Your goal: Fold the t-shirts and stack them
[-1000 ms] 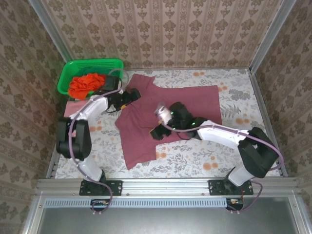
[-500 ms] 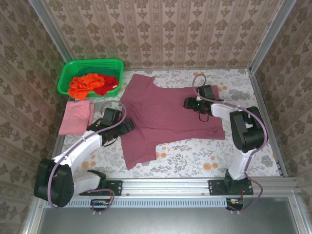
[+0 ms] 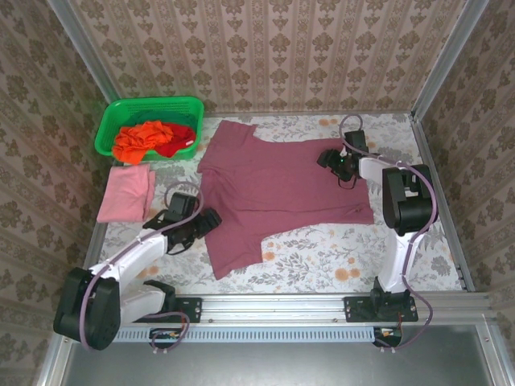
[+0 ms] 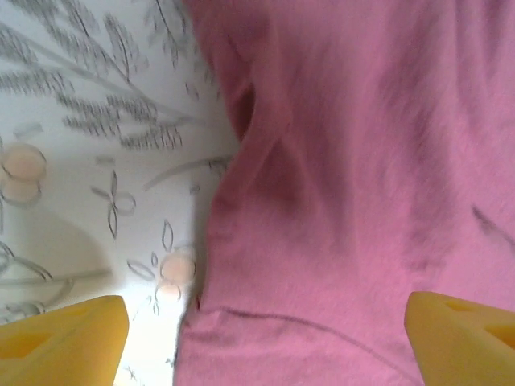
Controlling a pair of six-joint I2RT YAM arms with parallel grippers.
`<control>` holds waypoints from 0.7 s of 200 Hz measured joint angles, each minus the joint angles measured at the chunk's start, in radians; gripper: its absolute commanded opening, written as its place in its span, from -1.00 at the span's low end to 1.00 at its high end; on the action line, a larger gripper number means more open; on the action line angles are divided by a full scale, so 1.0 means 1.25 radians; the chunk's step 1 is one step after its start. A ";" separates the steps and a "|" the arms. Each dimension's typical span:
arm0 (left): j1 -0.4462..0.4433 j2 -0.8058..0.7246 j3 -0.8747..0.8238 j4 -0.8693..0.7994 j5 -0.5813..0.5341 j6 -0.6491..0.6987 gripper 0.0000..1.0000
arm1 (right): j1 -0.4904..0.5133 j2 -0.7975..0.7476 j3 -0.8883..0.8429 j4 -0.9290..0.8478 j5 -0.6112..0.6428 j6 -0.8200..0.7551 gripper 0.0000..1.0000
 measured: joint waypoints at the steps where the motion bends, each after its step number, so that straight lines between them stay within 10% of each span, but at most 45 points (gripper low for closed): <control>1: -0.003 -0.001 -0.001 -0.001 0.001 -0.001 0.73 | 0.000 0.000 0.000 0.000 -0.001 0.000 0.40; 140: -0.112 0.078 0.023 -0.068 -0.077 -0.098 0.20 | 0.001 -0.214 -0.134 0.016 -0.038 -0.028 0.43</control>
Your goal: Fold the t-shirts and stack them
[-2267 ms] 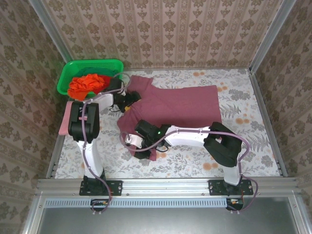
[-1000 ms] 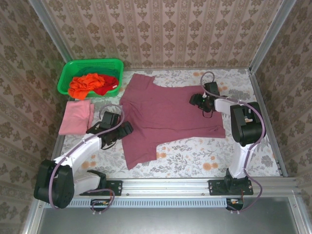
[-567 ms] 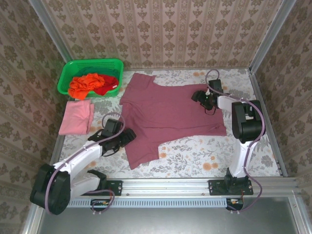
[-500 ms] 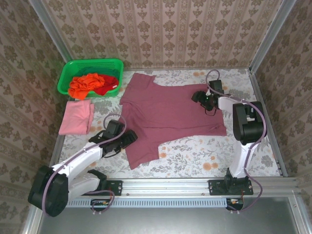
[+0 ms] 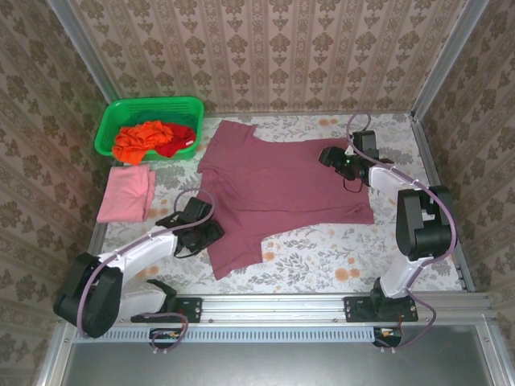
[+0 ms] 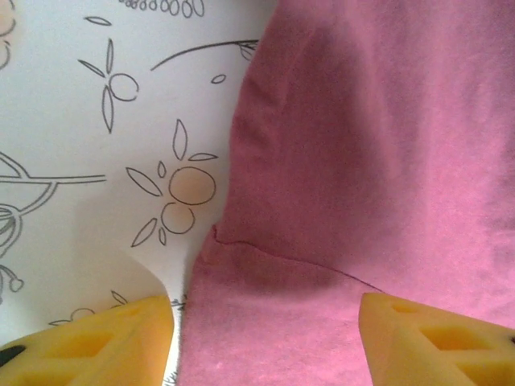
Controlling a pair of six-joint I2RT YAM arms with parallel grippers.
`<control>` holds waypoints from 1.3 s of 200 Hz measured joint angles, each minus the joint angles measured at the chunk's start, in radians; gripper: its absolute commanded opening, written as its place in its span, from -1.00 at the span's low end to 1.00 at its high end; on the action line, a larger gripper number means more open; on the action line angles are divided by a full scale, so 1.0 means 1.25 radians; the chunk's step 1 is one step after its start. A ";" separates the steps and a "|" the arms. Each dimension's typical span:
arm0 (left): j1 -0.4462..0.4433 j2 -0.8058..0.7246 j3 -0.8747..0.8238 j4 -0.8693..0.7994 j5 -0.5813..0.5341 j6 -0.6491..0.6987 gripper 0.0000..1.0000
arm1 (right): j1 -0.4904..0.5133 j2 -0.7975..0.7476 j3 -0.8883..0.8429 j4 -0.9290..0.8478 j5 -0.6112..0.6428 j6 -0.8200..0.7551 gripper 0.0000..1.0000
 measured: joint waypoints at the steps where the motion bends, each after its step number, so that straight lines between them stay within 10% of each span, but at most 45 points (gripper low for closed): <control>1: -0.001 0.001 0.000 0.000 0.000 0.000 0.19 | 0.000 0.000 -0.001 0.000 0.000 0.000 0.43; 143: -0.060 0.047 0.033 -0.072 -0.026 -0.017 -0.32 | -0.003 -0.007 -0.020 -0.005 0.002 -0.013 0.43; 196: -0.060 0.051 0.034 -0.078 -0.031 -0.025 -1.00 | -0.016 -0.030 -0.039 -0.010 0.003 -0.015 0.43; 260: -0.050 0.033 0.034 -0.067 -0.023 -0.031 -1.00 | -0.020 -0.360 -0.213 -0.104 0.182 -0.015 0.44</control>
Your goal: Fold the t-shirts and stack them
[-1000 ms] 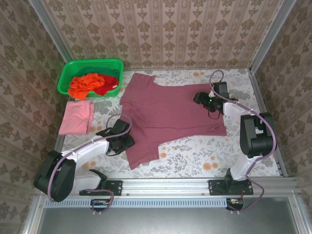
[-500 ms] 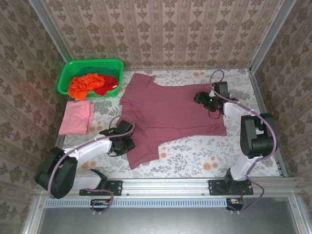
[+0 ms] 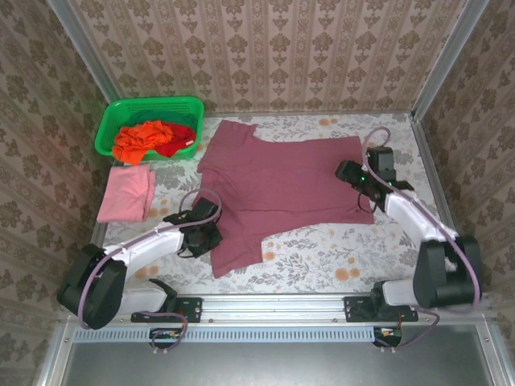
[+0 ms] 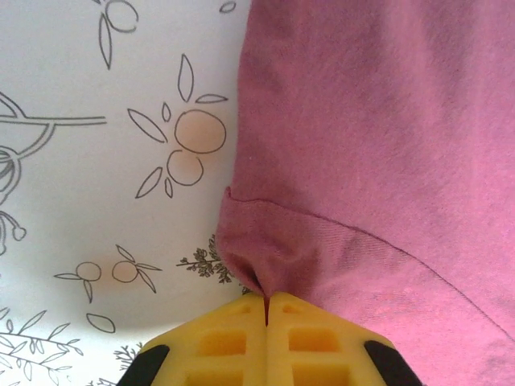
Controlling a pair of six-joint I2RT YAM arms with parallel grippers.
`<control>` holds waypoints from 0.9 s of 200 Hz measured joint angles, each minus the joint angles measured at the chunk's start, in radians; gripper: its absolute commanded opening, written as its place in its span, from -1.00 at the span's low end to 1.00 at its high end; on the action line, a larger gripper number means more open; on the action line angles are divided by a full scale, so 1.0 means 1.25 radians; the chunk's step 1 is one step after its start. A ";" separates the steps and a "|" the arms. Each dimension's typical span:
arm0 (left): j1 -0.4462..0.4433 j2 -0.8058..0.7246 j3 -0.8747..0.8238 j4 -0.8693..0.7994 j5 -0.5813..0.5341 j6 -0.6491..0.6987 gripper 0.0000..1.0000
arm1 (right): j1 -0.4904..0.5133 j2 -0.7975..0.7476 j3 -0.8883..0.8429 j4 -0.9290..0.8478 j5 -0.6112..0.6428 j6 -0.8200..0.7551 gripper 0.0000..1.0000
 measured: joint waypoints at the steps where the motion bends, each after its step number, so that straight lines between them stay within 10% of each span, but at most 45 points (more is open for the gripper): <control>1: 0.001 0.000 0.000 0.000 0.000 0.000 -1.00 | -0.001 -0.010 -0.004 -0.004 0.007 0.000 0.44; 51: 0.007 -0.013 0.000 0.000 0.006 0.000 -1.00 | -0.042 -0.232 -0.150 -0.156 0.133 0.032 0.27; 91: 0.001 -0.045 0.001 -0.013 0.008 -0.016 -0.36 | -0.063 -0.174 -0.187 -0.189 0.103 0.045 0.26; 180: -0.052 -0.097 -0.018 -0.059 -0.003 -0.091 -0.22 | -0.063 -0.087 -0.173 -0.153 0.042 0.048 0.25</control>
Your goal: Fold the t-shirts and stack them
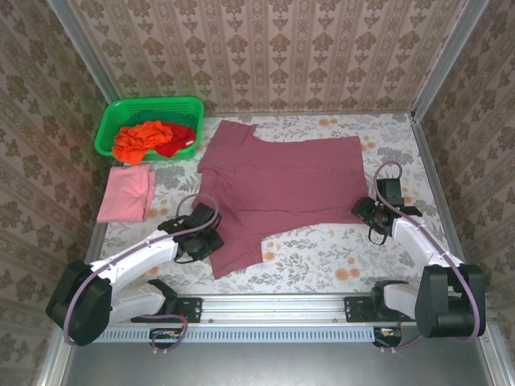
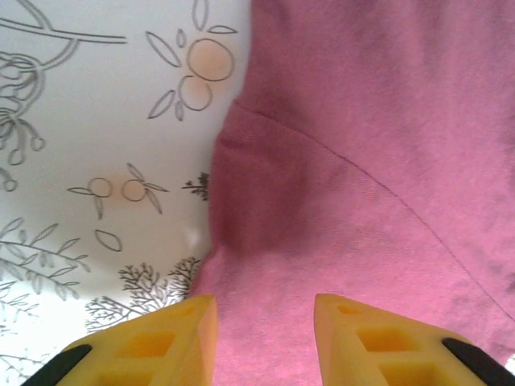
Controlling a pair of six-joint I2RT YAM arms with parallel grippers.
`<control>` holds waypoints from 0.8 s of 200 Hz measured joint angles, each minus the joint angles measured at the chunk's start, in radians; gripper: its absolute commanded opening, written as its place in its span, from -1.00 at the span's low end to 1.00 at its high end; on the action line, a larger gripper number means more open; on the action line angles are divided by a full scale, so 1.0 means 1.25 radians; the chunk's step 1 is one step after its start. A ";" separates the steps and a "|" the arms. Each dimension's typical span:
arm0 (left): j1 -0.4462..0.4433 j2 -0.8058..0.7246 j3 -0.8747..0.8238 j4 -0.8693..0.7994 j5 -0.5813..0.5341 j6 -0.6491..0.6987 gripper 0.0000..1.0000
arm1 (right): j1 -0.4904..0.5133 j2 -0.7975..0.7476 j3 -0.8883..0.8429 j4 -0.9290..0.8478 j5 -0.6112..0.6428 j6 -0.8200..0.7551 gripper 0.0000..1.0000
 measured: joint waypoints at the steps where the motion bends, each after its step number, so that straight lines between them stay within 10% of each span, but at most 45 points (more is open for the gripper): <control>1: 0.000 0.000 0.000 -0.001 -0.001 0.000 -0.21 | 0.000 0.000 0.000 0.000 0.000 0.000 0.25; 91: 0.002 0.073 0.001 0.005 -0.020 -0.002 -0.25 | 0.000 -0.004 0.000 0.009 -0.015 0.000 0.24; 140: 0.007 0.088 0.005 -0.029 -0.030 0.003 -0.99 | 0.000 -0.004 0.000 0.009 -0.017 0.000 0.24; 160: 0.007 0.093 0.011 -0.034 -0.031 0.004 -1.00 | 0.000 -0.005 0.000 0.008 -0.018 0.000 0.24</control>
